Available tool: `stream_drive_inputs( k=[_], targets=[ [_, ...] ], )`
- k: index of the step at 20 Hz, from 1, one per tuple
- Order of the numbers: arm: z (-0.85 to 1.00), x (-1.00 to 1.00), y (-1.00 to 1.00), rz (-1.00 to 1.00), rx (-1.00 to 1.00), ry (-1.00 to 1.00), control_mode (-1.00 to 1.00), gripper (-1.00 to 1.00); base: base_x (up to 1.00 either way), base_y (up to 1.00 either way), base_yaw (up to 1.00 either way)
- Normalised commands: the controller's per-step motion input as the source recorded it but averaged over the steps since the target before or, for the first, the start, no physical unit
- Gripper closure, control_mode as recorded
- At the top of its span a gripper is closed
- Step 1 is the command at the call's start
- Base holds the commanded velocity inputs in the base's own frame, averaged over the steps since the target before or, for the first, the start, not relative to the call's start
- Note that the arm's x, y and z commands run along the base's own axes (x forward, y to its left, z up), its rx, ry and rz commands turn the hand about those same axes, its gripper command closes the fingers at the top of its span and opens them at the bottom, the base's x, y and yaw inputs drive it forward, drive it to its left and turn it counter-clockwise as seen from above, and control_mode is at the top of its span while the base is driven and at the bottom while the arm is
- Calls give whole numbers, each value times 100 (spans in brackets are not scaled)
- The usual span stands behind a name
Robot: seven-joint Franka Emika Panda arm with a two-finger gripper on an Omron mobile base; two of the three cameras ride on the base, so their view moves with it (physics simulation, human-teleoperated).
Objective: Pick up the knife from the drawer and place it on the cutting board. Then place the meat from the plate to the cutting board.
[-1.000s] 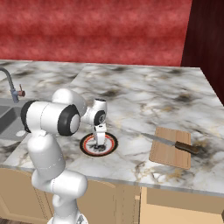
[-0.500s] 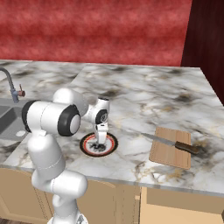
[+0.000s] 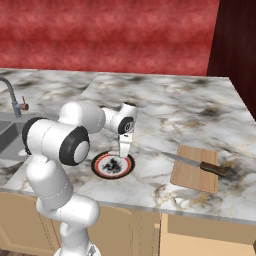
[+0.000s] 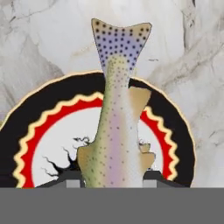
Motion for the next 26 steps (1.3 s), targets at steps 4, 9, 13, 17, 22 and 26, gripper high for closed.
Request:
stream_drive_inputs(
  k=[4, 9, 13, 17, 22, 26],
  targets=[
    [25, 0, -64, -22, 0, 0, -100, 100, 0, 0, 0],
    [1, 0, -79, -23, 0, 0, -100, 100, 0, 0, 0],
    [0, 0, -79, -21, 0, 0, -100, 100, 0, 0, 0],
    [0, 0, -67, -18, 0, 0, -100, 100, 0, 0, 0],
    [-1, 0, -60, -17, 0, 0, -100, 100, 0, 0, 0],
    [-15, 0, -44, -13, -3, 0, -100, 100, 0, 0, 0]
  ],
)
